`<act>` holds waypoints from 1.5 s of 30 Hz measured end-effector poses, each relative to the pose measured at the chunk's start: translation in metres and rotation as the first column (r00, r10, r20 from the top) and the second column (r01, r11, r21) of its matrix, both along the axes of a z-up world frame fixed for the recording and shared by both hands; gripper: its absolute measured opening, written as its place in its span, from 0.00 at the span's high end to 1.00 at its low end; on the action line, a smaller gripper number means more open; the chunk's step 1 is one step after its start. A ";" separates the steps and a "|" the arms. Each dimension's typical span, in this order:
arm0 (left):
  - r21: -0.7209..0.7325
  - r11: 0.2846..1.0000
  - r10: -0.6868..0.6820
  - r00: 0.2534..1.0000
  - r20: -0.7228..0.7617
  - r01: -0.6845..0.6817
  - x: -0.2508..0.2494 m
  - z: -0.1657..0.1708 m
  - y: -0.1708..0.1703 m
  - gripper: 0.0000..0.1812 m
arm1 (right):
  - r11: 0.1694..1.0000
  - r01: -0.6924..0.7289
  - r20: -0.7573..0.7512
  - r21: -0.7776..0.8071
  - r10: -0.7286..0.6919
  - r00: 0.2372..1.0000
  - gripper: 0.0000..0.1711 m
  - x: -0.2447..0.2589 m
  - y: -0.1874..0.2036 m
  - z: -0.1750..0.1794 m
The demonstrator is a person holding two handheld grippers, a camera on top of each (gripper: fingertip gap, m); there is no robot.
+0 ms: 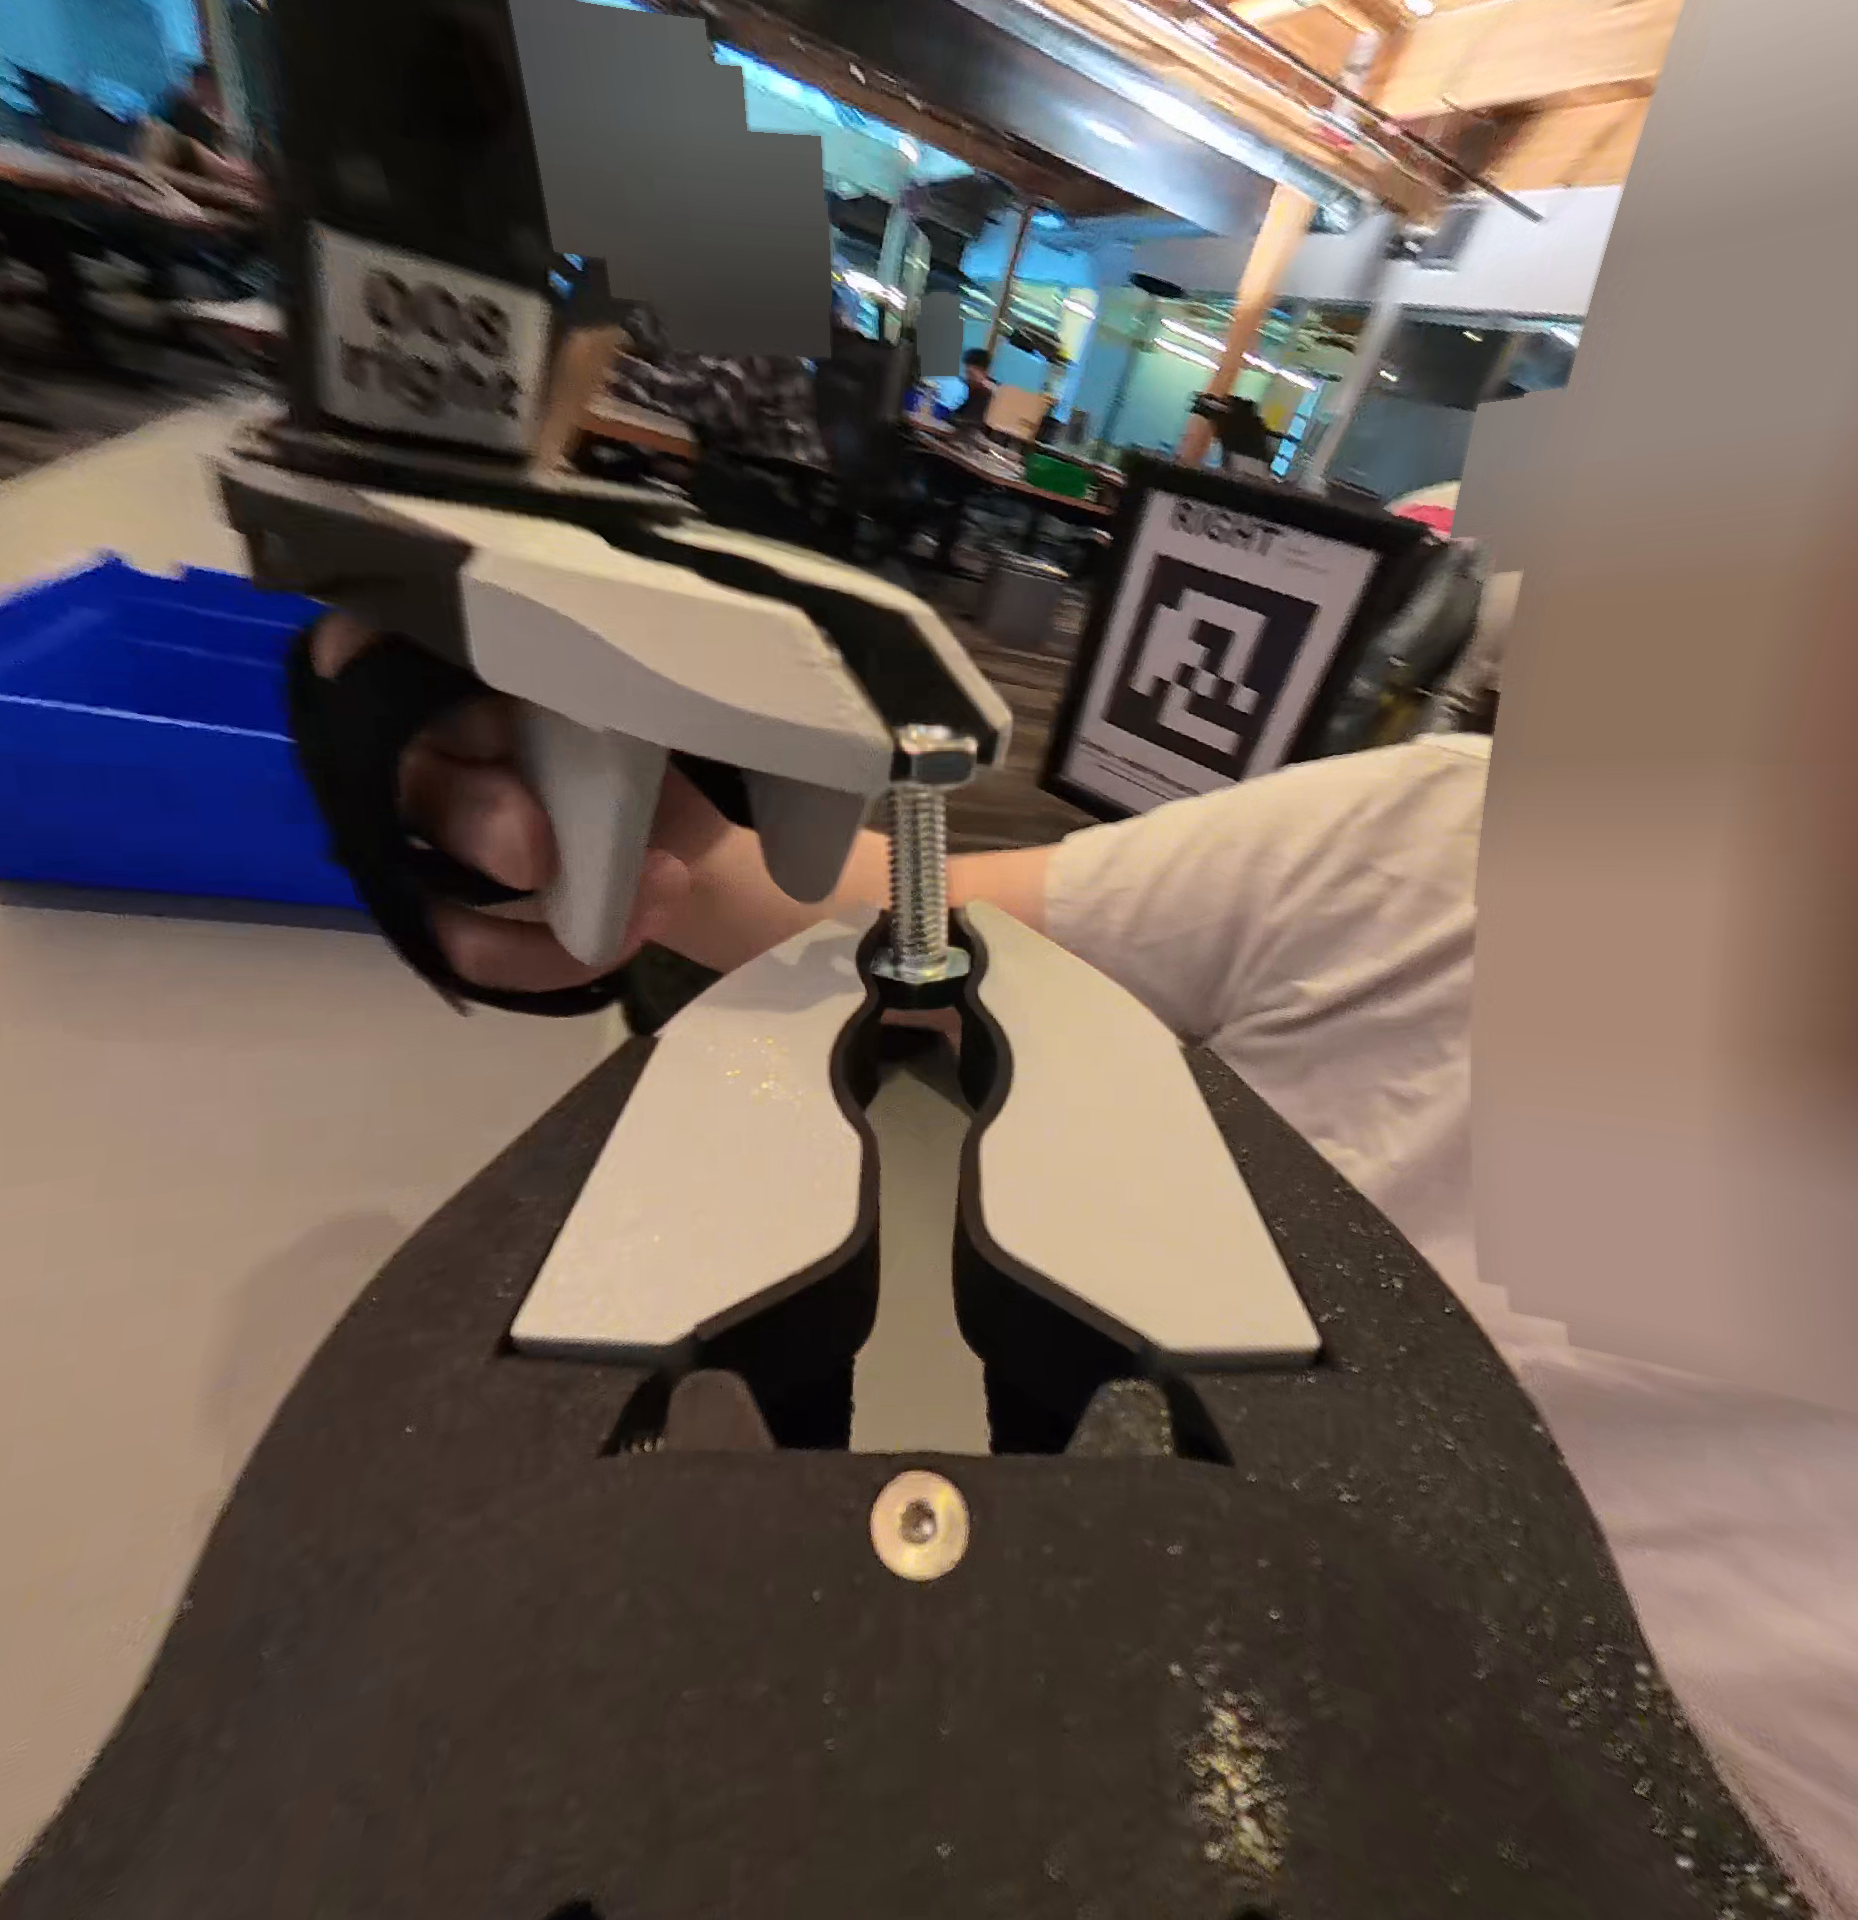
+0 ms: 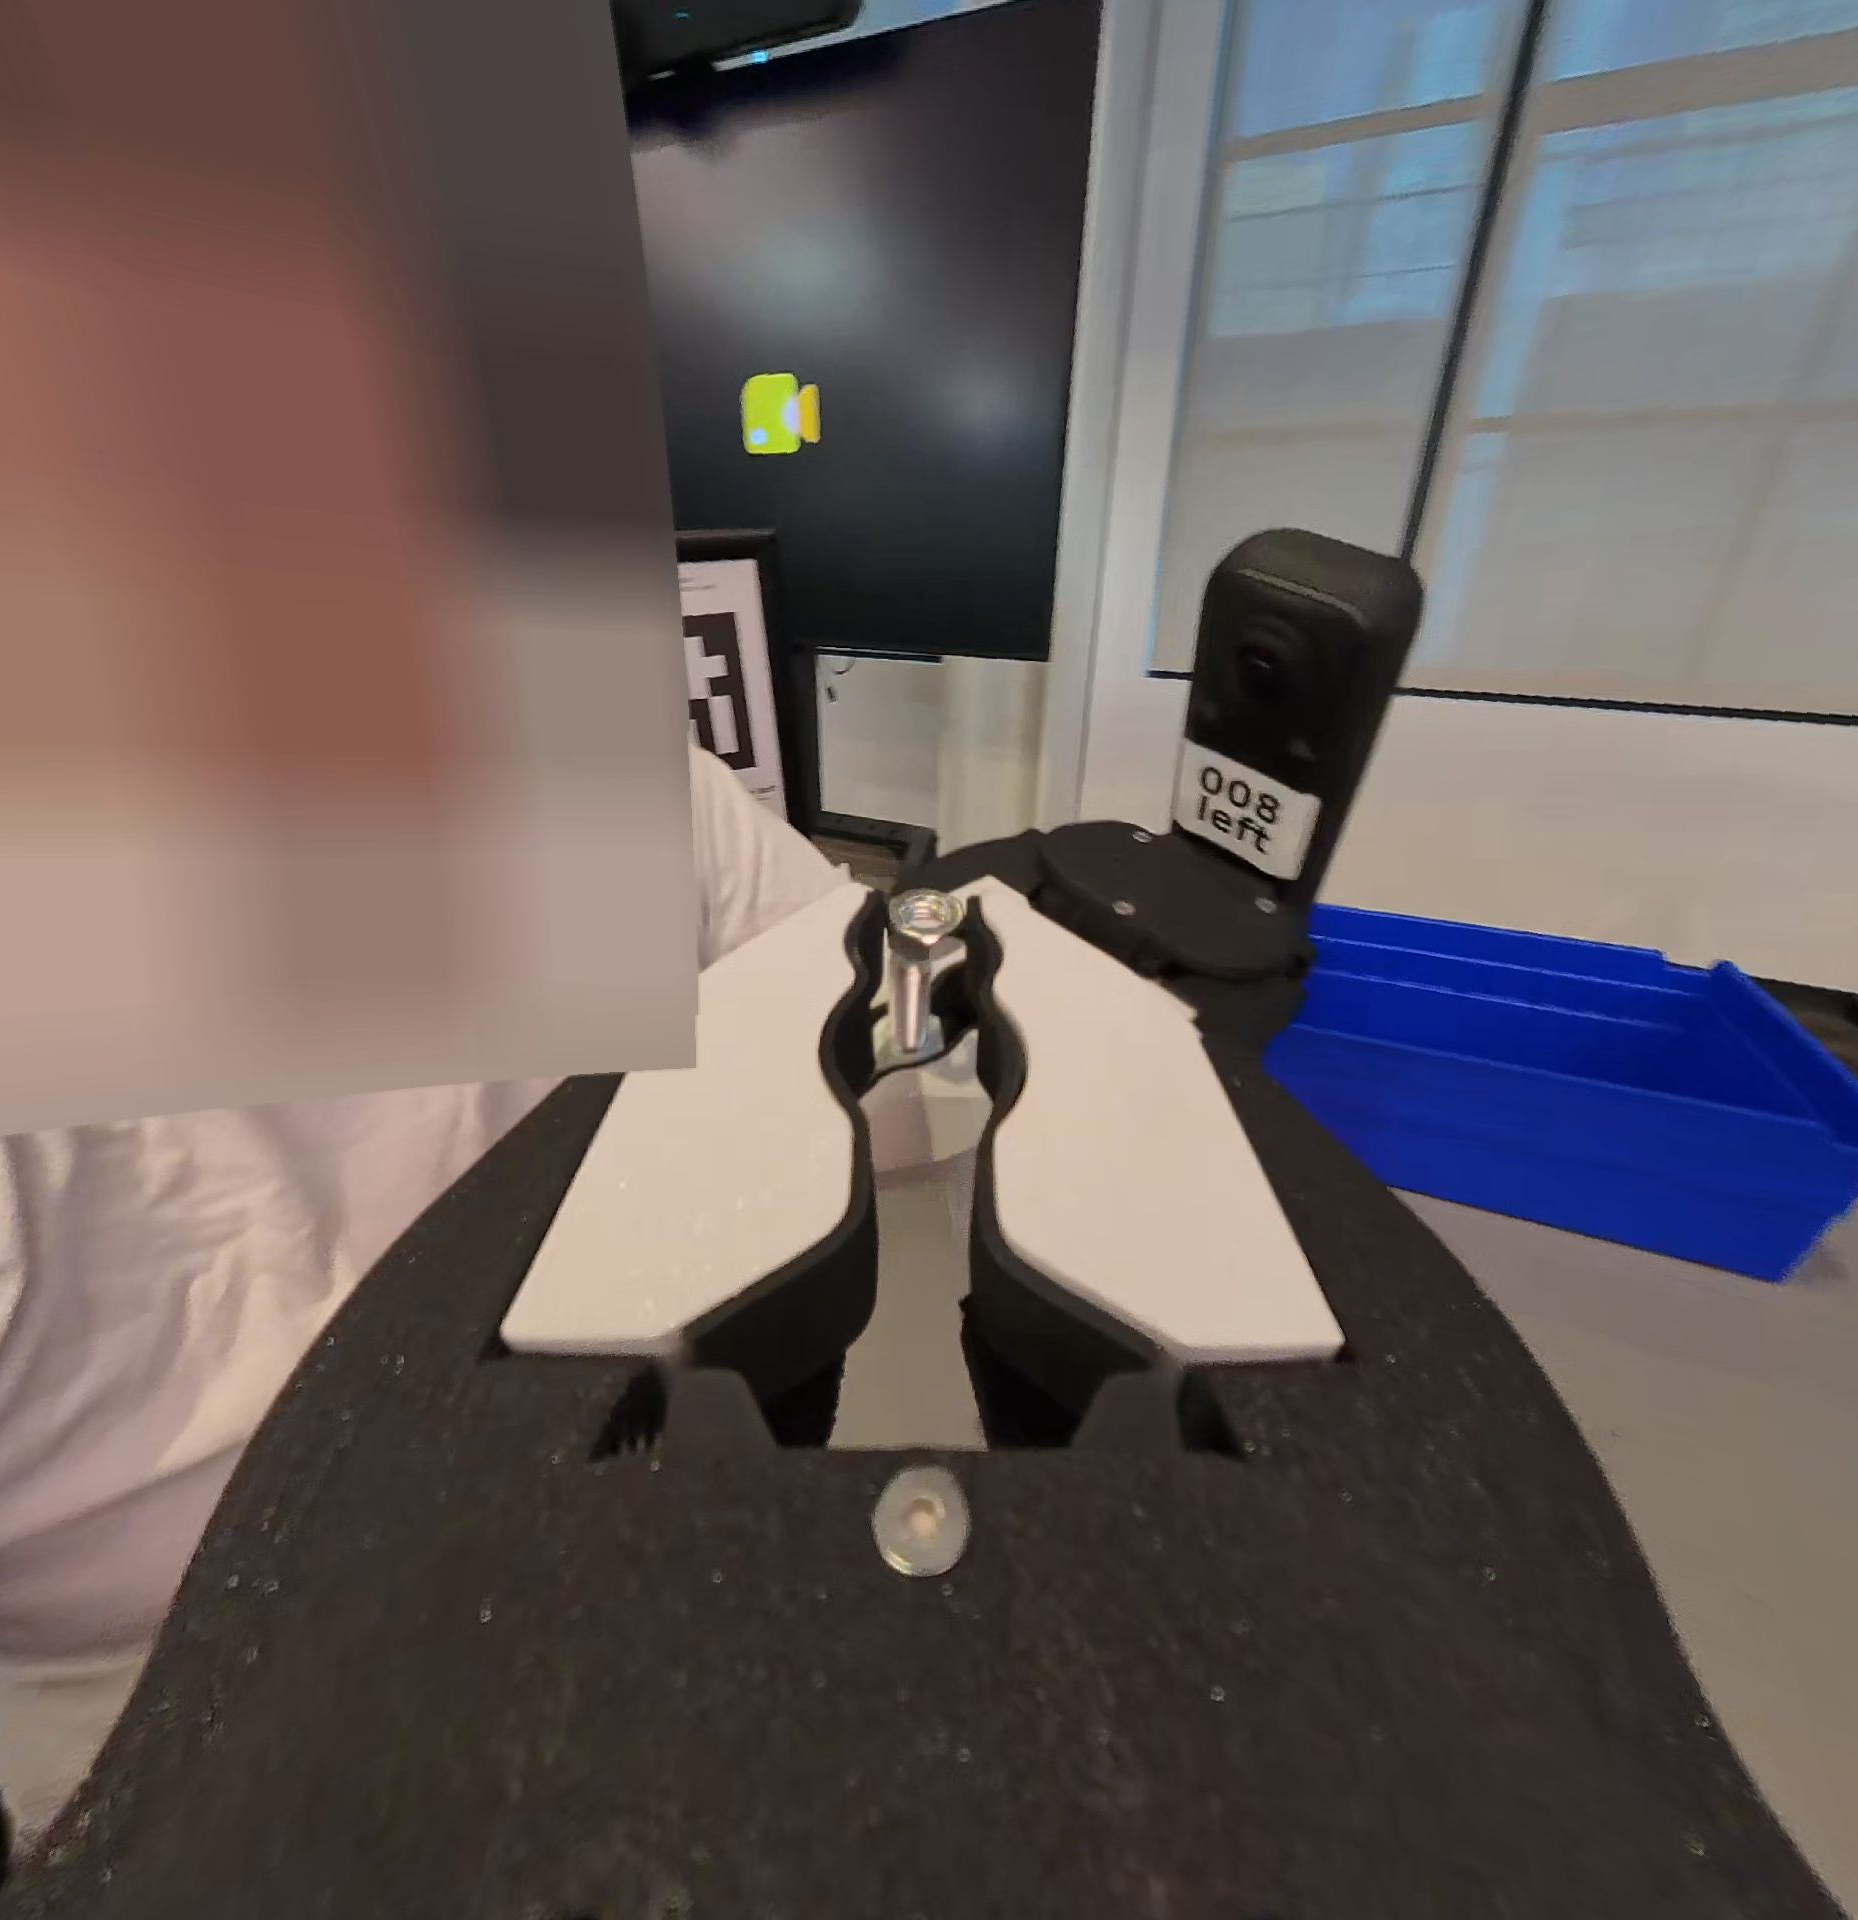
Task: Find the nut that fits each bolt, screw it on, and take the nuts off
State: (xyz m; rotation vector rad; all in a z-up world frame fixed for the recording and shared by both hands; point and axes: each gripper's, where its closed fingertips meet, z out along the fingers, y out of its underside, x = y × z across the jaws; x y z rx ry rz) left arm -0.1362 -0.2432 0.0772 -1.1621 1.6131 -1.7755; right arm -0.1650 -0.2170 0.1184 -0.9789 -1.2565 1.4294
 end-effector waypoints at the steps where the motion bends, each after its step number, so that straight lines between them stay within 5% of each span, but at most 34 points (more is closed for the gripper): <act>1: -0.001 0.999 -0.036 0.999 -0.020 0.036 0.000 -0.004 -0.006 0.95 | 1.000 -0.020 0.001 0.006 0.020 1.000 0.92 0.000 -0.003 -0.001; 8: 0.046 0.998 -0.048 0.999 -0.025 0.050 0.003 -0.012 -0.012 0.95 | 0.998 -0.010 0.014 0.059 0.009 1.000 0.92 0.006 -0.006 0.001; 12: 0.071 0.997 0.044 0.999 -0.008 -0.043 0.003 -0.007 0.006 0.95 | 0.944 0.301 0.127 0.138 -0.318 0.939 0.92 0.039 0.028 0.011; 14: 0.116 0.989 0.097 0.995 0.001 -0.096 -0.001 -0.003 0.016 0.95 | 0.765 0.585 0.261 0.268 -0.643 0.720 0.92 0.101 0.059 0.011; 16: 0.150 0.981 0.123 0.992 0.016 -0.124 -0.006 0.003 0.022 0.95 | 0.459 0.792 0.424 0.403 -0.861 0.283 0.92 0.206 0.083 -0.013; 17: 0.165 0.976 0.138 0.990 0.026 -0.141 -0.007 0.005 0.025 0.95 | 0.305 0.846 0.492 0.438 -0.869 0.058 0.92 0.265 0.086 -0.032; 18: 0.175 0.972 0.153 0.988 0.036 -0.157 -0.009 0.008 0.028 0.95 | 0.227 0.885 0.591 0.407 -0.804 -0.066 0.92 0.313 0.080 -0.057; 21: 0.184 0.965 0.180 0.983 0.041 -0.185 -0.012 0.012 0.035 0.95 | 0.109 0.982 0.843 0.152 -0.533 -0.071 0.91 0.396 0.055 -0.141; 25: 0.188 0.960 0.205 0.978 0.038 -0.208 -0.013 0.012 0.040 0.95 | -0.018 0.992 0.963 0.127 -0.236 -0.128 0.91 0.459 0.029 -0.228; 32: 0.195 0.958 0.212 0.977 0.014 -0.210 -0.009 0.004 0.043 0.95 | -0.128 0.985 0.982 0.114 -0.139 -0.132 0.89 0.485 0.019 -0.263; 37: 0.190 0.951 0.242 0.970 0.028 -0.243 -0.008 0.005 0.048 0.95 | -0.179 0.970 0.933 0.162 -0.292 -0.210 0.80 0.489 0.029 -0.217; 39: 0.202 0.939 0.277 0.960 0.043 -0.280 -0.007 0.006 0.054 0.95 | -0.168 0.964 0.857 0.208 -0.444 -0.262 0.80 0.474 0.047 -0.172; 41: 0.218 0.923 0.311 0.949 0.057 -0.316 -0.006 0.005 0.059 0.95 | -0.089 0.970 0.731 0.228 -0.642 -0.231 0.78 0.432 0.071 -0.115; 43: 0.233 0.907 0.341 0.937 0.078 -0.350 -0.004 0.005 0.064 0.95 | 0.069 0.974 0.557 0.217 -0.828 -0.065 0.78 0.360 0.091 -0.056; 45: 0.231 0.899 0.360 0.929 0.090 -0.371 -0.002 0.005 0.068 0.95 | 0.325 0.931 0.361 0.167 -0.899 0.249 0.78 0.266 0.094 -0.005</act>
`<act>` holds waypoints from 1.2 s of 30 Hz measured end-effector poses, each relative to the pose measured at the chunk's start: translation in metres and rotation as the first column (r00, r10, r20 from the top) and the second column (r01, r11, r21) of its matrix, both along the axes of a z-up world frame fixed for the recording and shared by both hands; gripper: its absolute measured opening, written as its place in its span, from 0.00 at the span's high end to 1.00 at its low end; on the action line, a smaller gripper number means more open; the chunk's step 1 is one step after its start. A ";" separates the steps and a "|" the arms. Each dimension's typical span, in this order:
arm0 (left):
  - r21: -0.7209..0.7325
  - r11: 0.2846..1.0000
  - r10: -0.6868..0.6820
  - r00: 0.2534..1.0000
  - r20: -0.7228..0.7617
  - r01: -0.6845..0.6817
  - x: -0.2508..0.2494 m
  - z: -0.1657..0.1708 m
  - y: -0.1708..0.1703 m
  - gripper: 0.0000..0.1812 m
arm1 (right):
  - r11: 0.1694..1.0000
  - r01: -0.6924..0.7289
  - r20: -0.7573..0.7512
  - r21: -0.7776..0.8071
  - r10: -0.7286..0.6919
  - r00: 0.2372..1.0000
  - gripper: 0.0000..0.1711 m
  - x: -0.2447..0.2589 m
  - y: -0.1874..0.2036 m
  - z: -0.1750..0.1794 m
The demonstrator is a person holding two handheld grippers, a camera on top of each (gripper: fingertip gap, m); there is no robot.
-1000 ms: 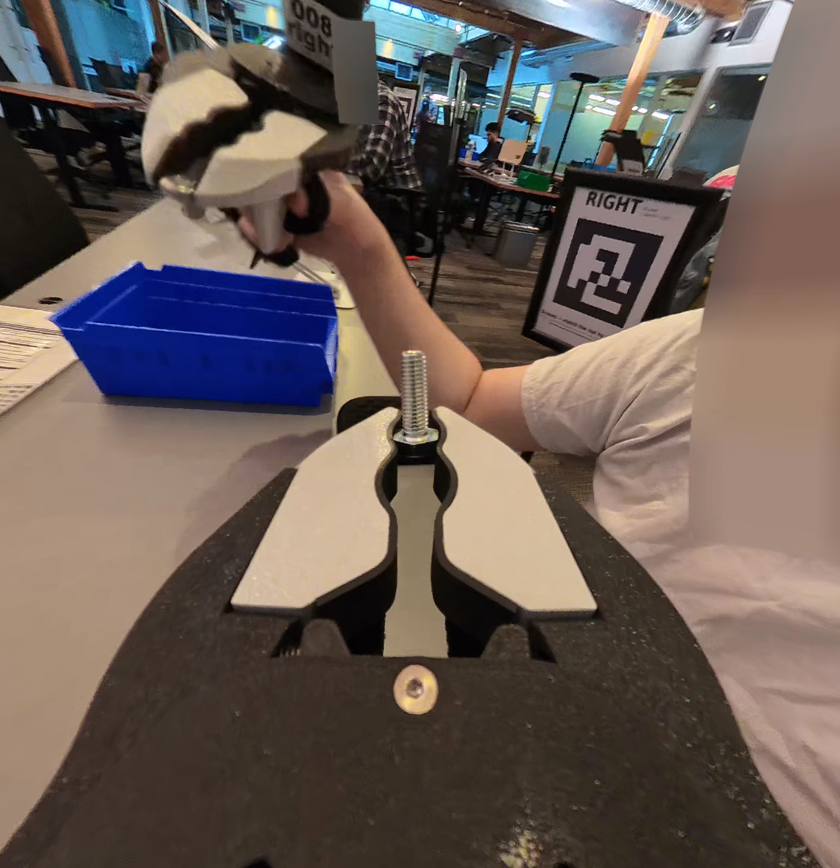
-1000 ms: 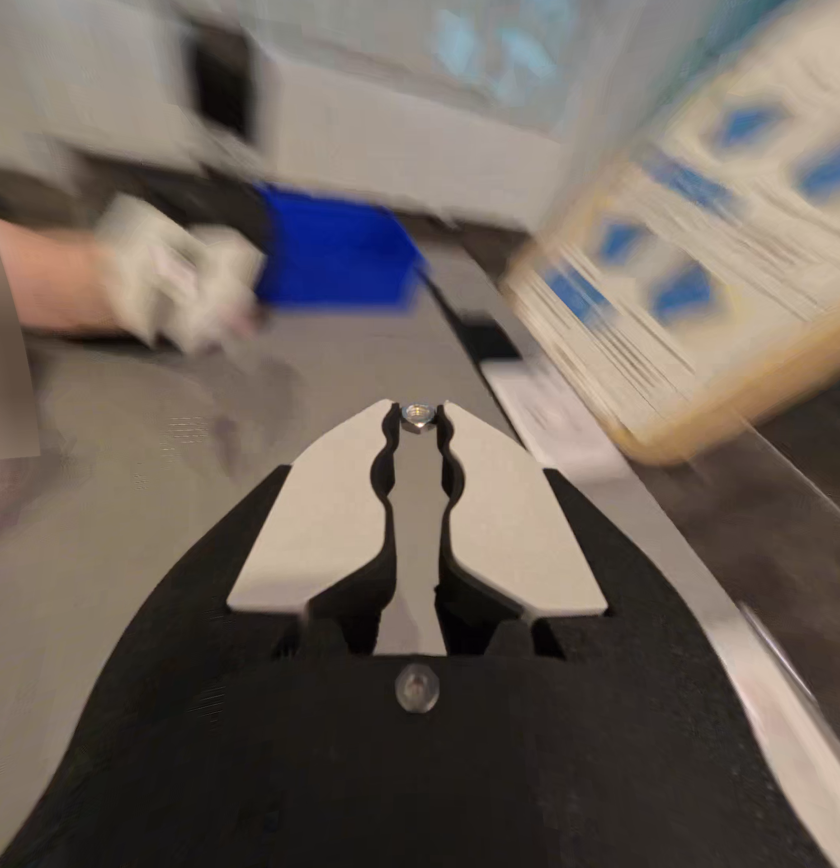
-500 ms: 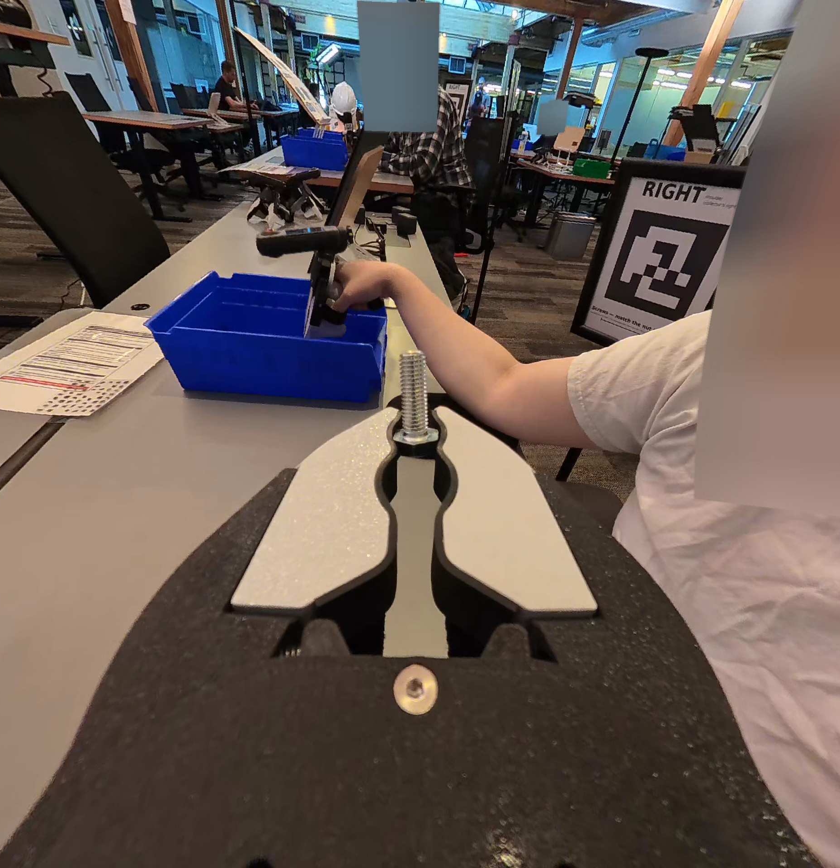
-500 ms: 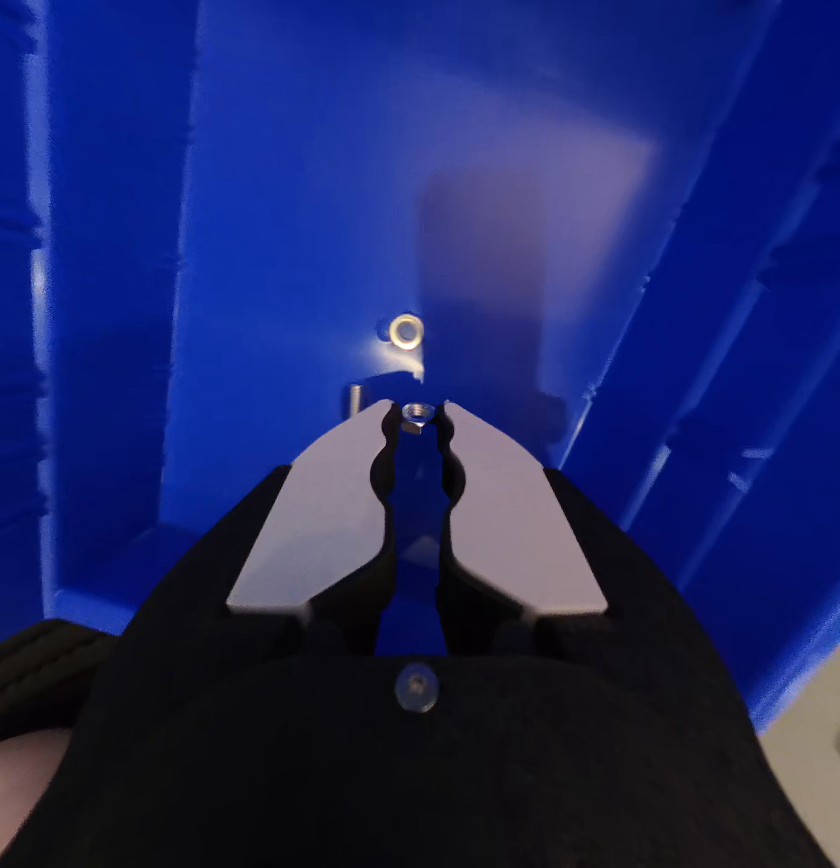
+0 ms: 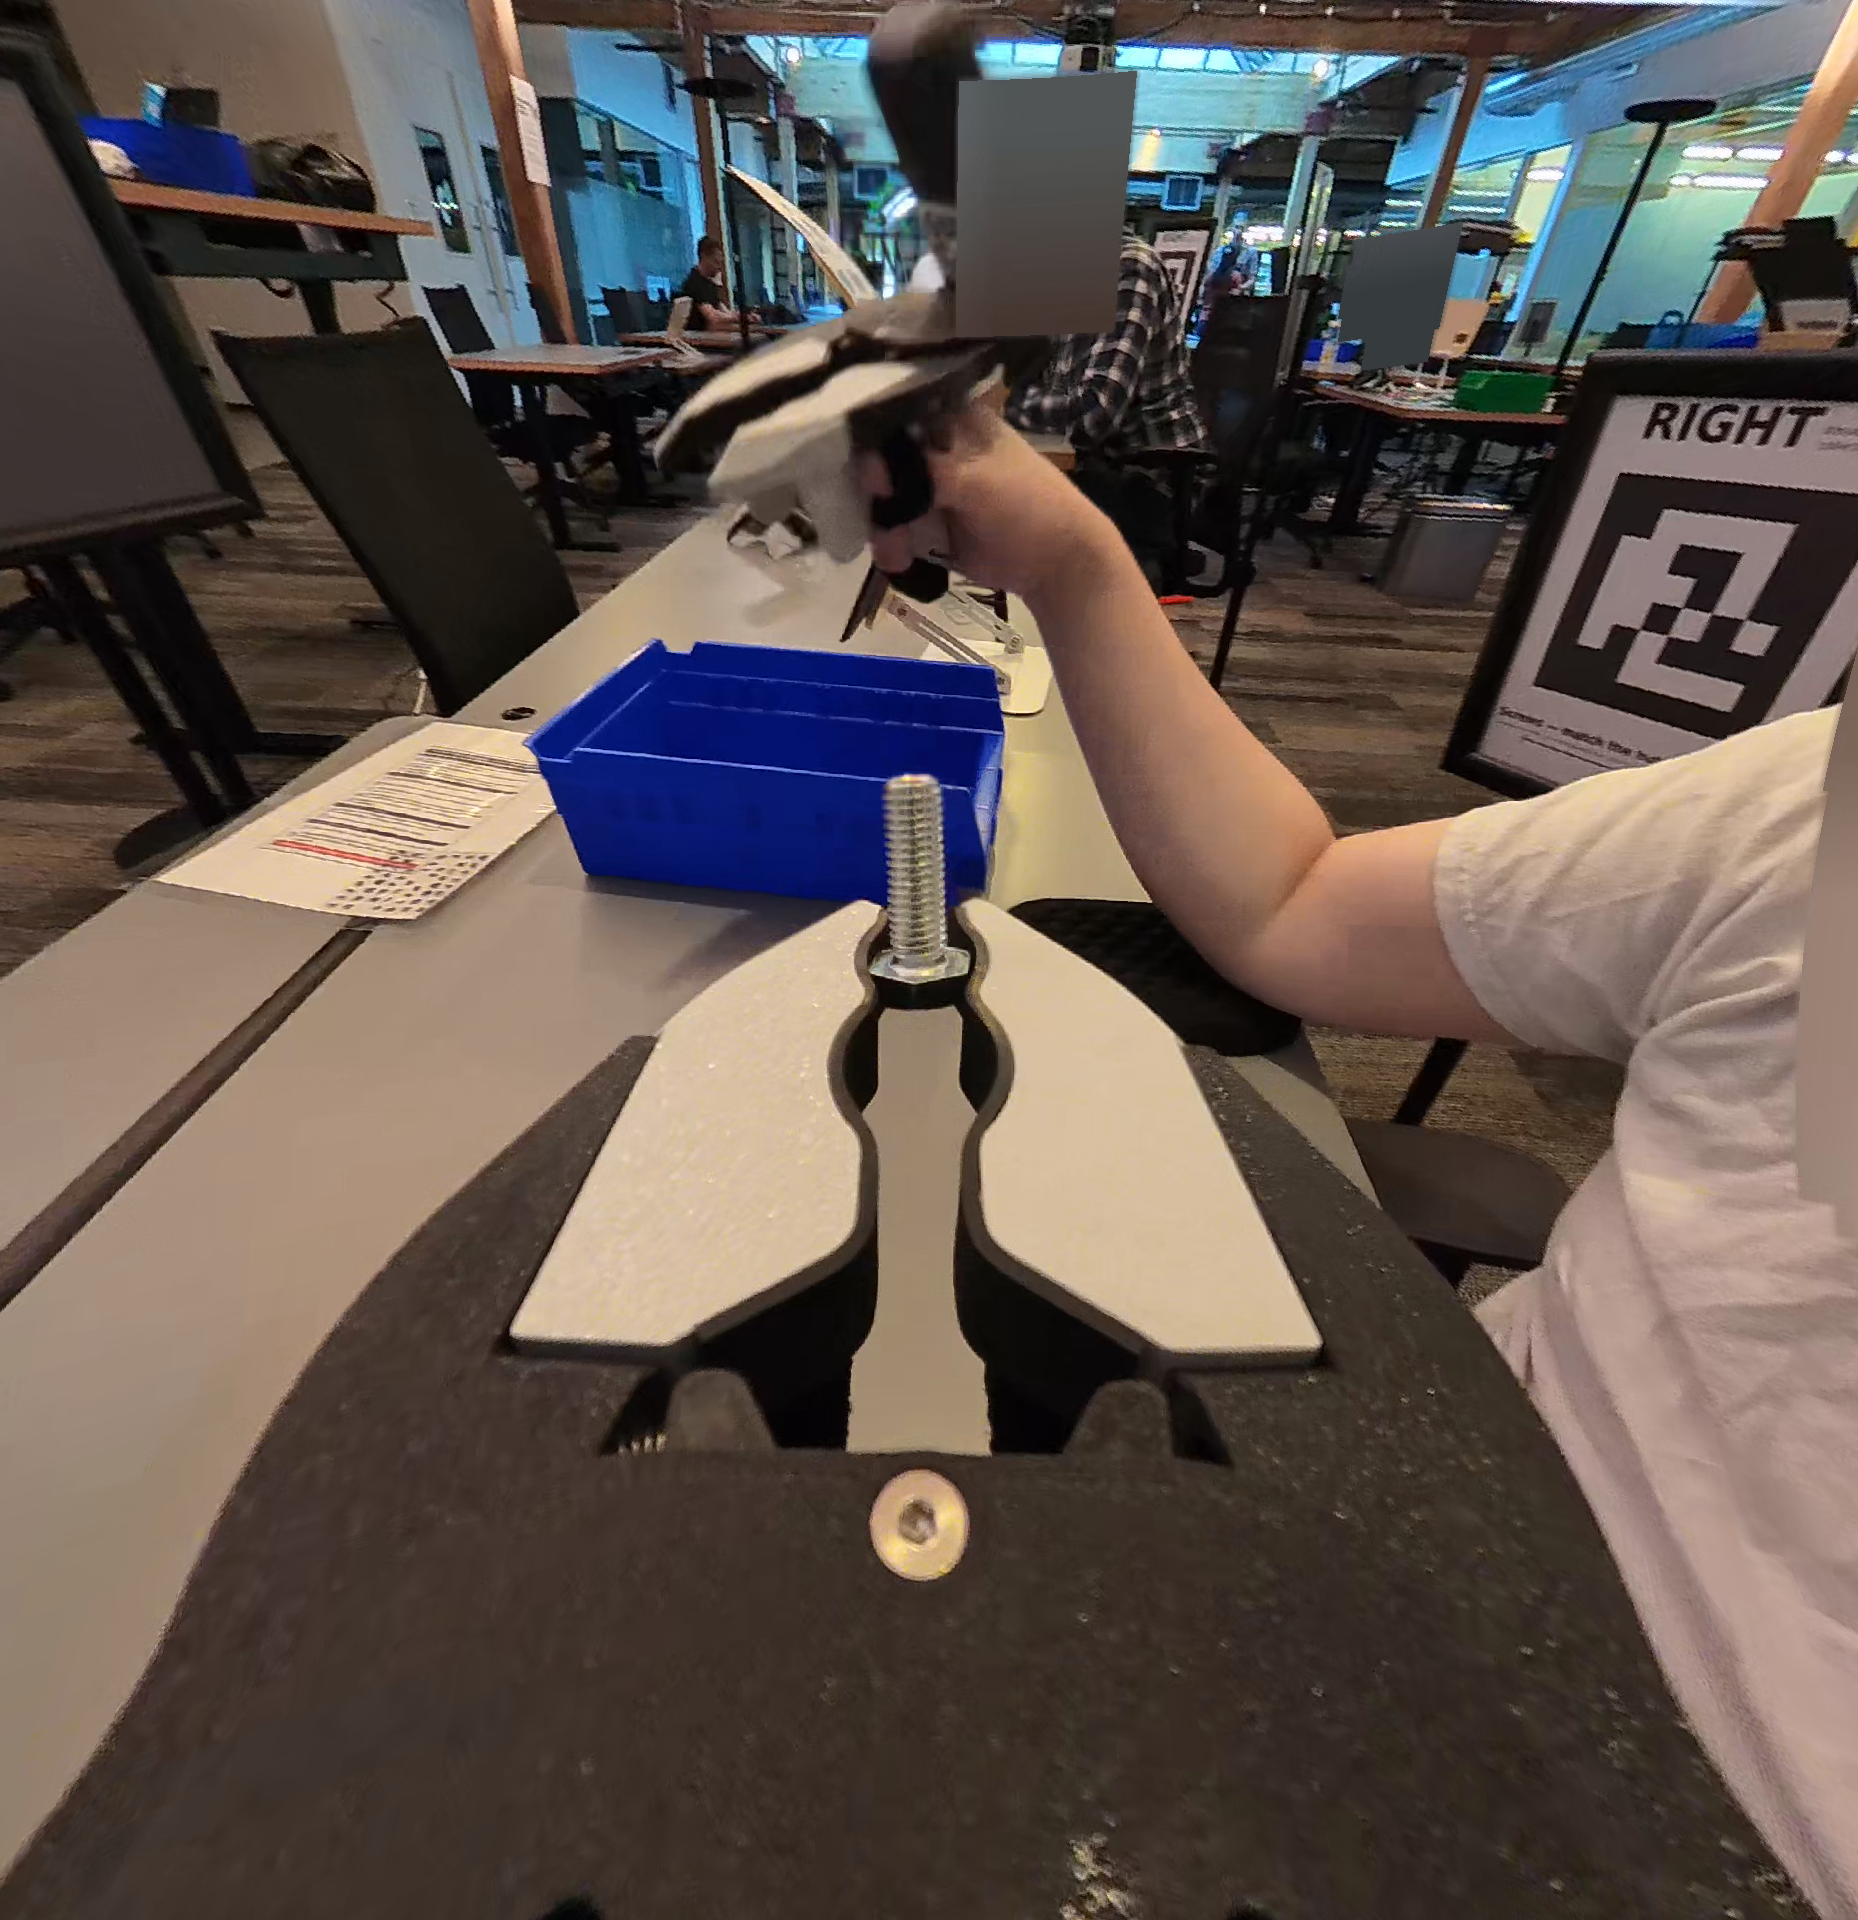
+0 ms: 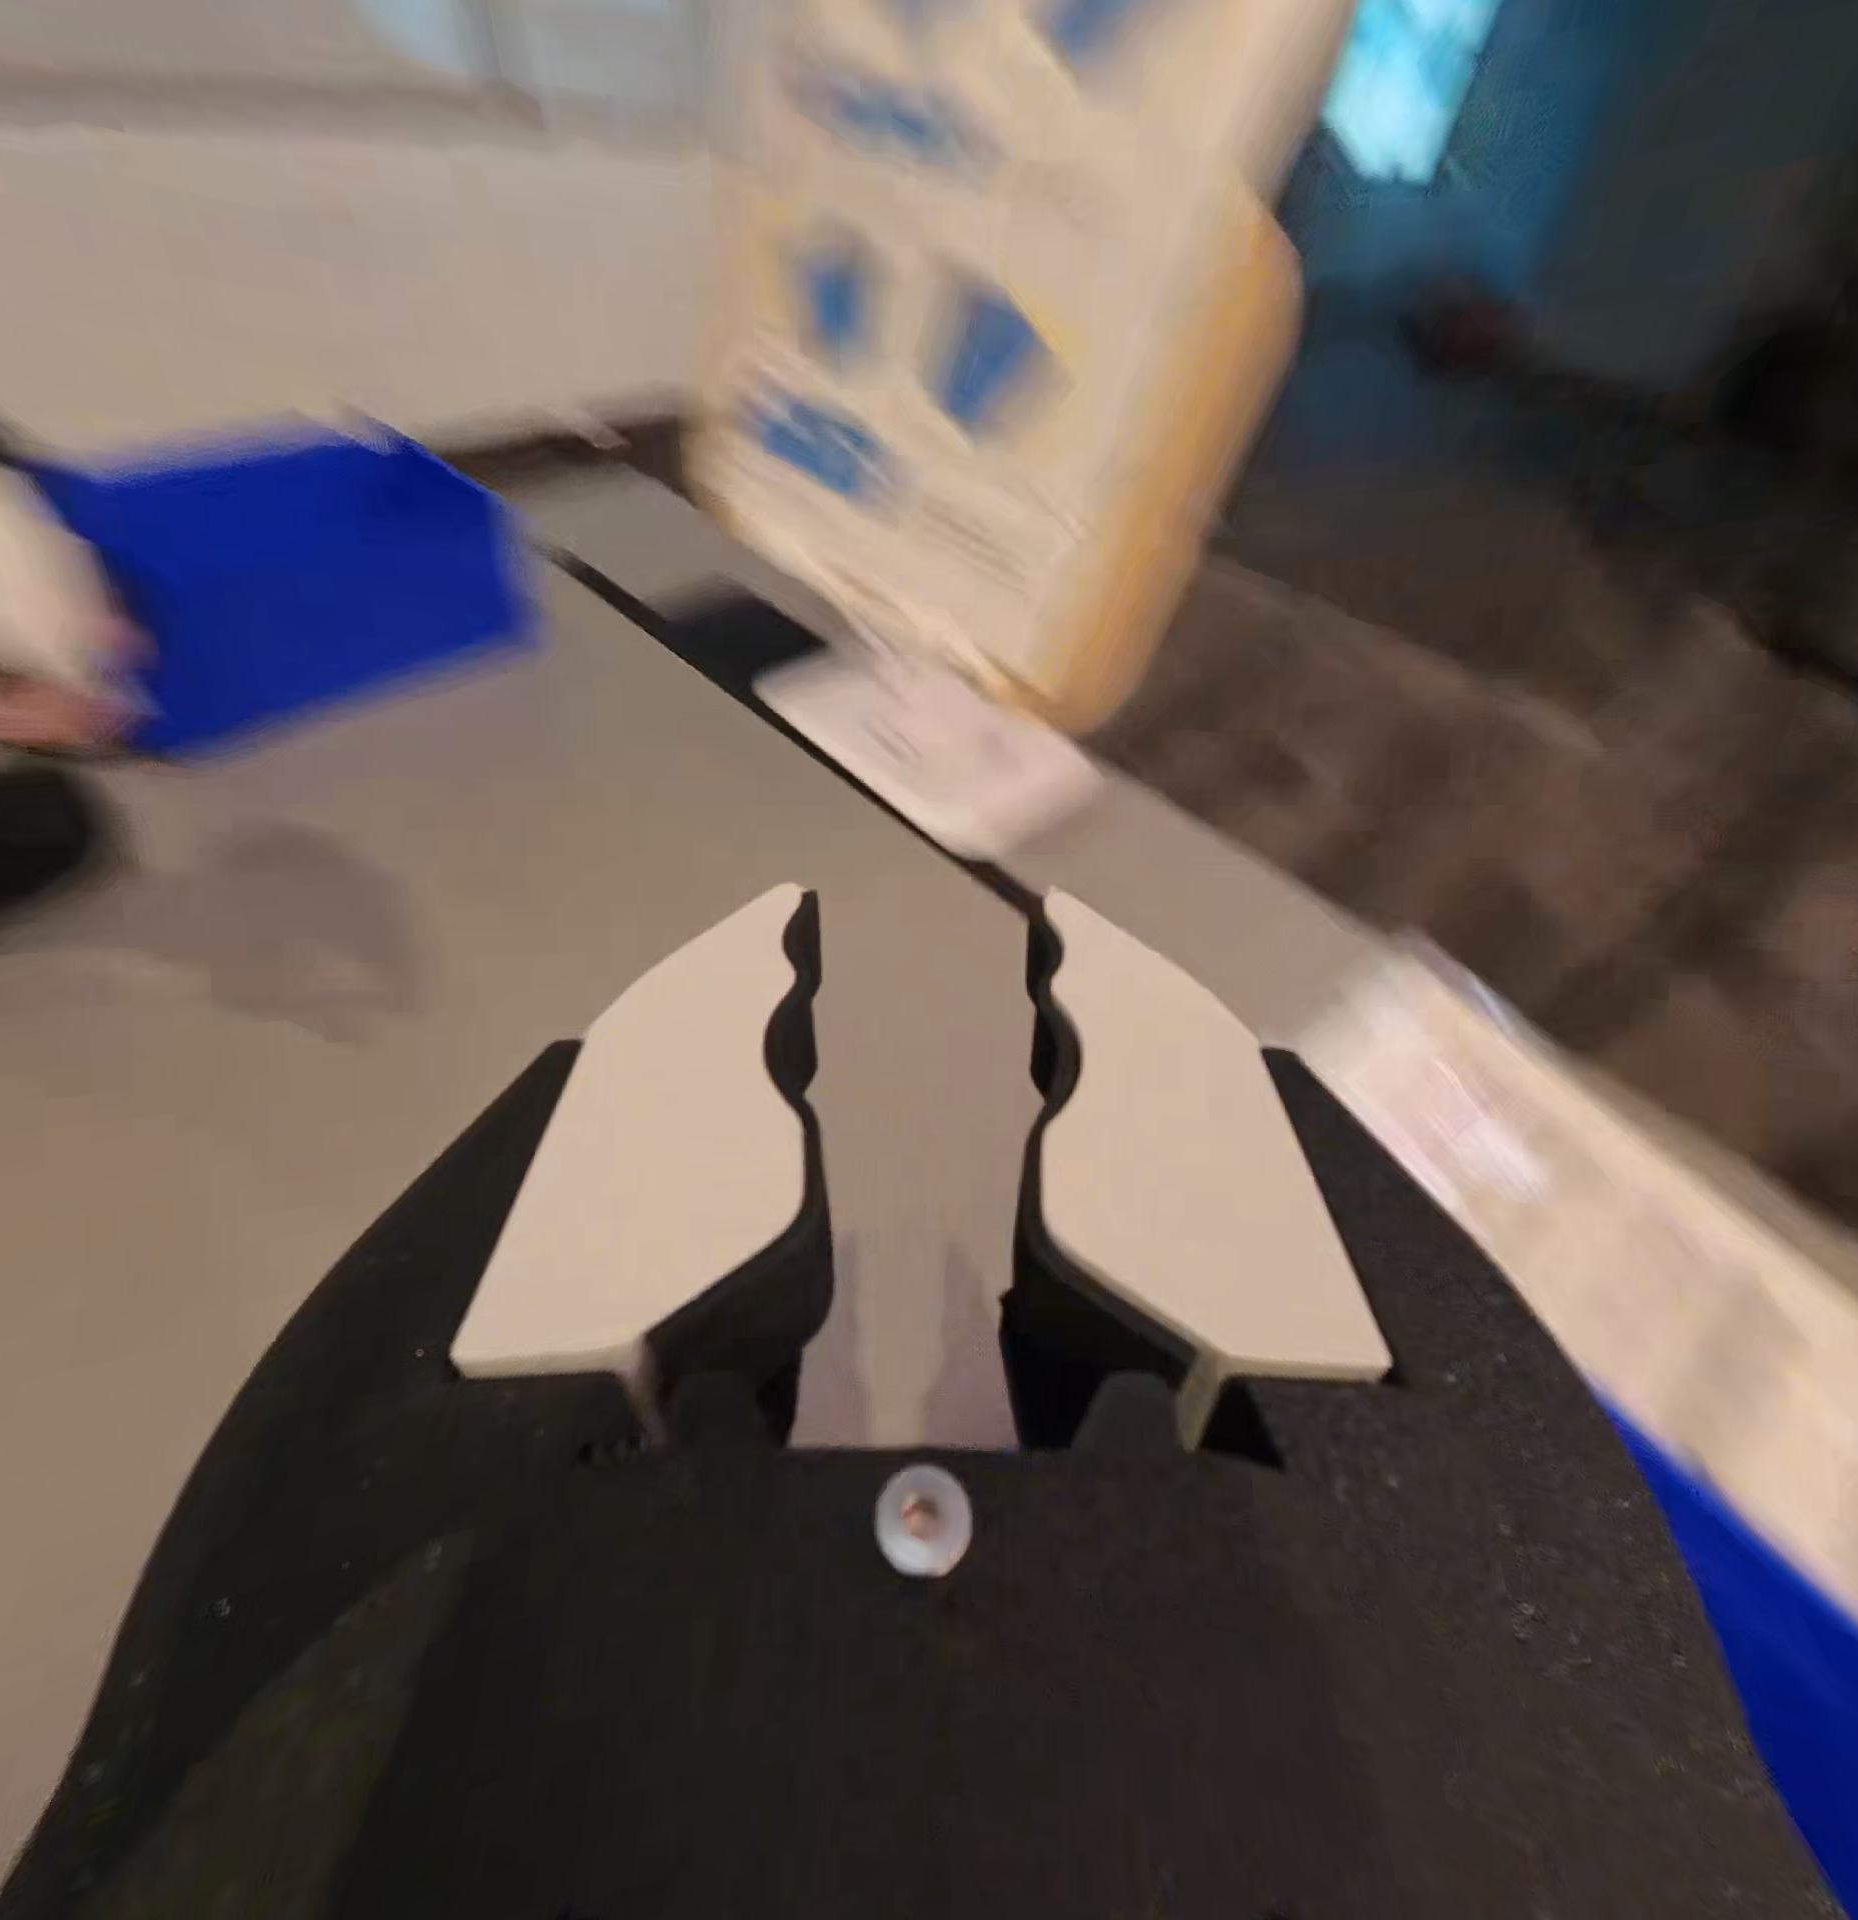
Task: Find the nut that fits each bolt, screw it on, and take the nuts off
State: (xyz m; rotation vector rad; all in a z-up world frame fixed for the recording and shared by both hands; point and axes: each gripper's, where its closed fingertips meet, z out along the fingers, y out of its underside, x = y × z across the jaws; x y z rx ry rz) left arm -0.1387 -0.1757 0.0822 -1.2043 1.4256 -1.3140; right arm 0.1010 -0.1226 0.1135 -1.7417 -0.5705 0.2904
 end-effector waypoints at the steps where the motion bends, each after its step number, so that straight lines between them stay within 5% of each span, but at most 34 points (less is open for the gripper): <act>1: -0.005 1.000 0.009 1.000 0.008 -0.009 0.000 0.000 0.002 0.95 | 0.982 -0.164 -0.057 0.090 0.169 0.984 0.79 -0.047 -0.006 0.021; 3: -0.018 1.000 0.021 1.000 0.017 -0.021 0.001 0.001 0.005 0.95 | 0.873 -0.437 -0.154 0.217 0.473 0.868 0.82 -0.128 -0.028 0.045; 6: -0.020 1.000 0.023 1.000 0.018 -0.022 0.000 0.001 0.006 0.95 | 0.744 -0.625 -0.225 0.237 0.668 0.710 0.82 -0.205 -0.044 0.038; 14: 0.025 1.000 0.005 1.000 -0.003 -0.005 0.001 0.000 -0.001 0.95 | 0.654 -0.738 -0.307 0.163 0.745 0.593 0.85 -0.270 -0.046 0.000; 17: 0.032 0.999 -0.015 1.000 -0.009 0.015 0.001 -0.002 -0.005 0.95 | 0.646 -0.745 -0.265 0.169 0.757 0.597 0.96 -0.276 -0.048 -0.005; 21: 0.016 1.000 -0.019 1.000 0.020 0.019 0.000 0.004 -0.006 0.91 | 0.655 -0.730 -0.220 0.194 0.755 0.618 0.96 -0.269 -0.051 0.004; 23: 0.008 1.000 0.011 1.000 0.007 -0.011 -0.001 0.005 0.000 0.86 | 0.673 -0.711 -0.187 0.205 0.740 0.646 0.96 -0.247 -0.059 0.025; 25: 0.018 0.999 0.029 1.000 0.001 -0.029 -0.006 0.008 0.005 0.86 | 0.800 -0.576 -0.061 0.169 0.591 0.804 0.96 -0.192 -0.053 0.041; 27: 0.023 0.999 0.046 0.999 0.000 -0.046 -0.012 0.013 0.009 0.87 | 0.963 -0.267 0.134 0.022 0.262 0.956 0.96 -0.097 -0.039 0.022; 28: 0.029 0.998 0.057 0.998 -0.002 -0.057 -0.015 0.015 0.012 0.87 | 0.996 -0.061 0.216 -0.070 0.075 0.974 0.96 -0.040 -0.035 0.000; 31: 0.043 0.996 0.077 0.997 -0.014 -0.077 -0.021 0.017 0.019 0.88 | 0.813 0.320 0.282 -0.487 -0.200 0.938 0.96 0.092 -0.056 -0.094; 33: 0.046 0.995 0.095 0.995 -0.025 -0.094 -0.024 0.018 0.023 0.88 | 0.639 0.342 0.238 -0.689 -0.246 0.940 0.95 0.133 -0.070 -0.151; 36: 0.047 0.993 0.113 0.993 -0.025 -0.111 -0.029 0.021 0.027 0.88 | 0.500 0.228 0.144 -0.835 -0.201 0.969 0.96 0.146 -0.076 -0.210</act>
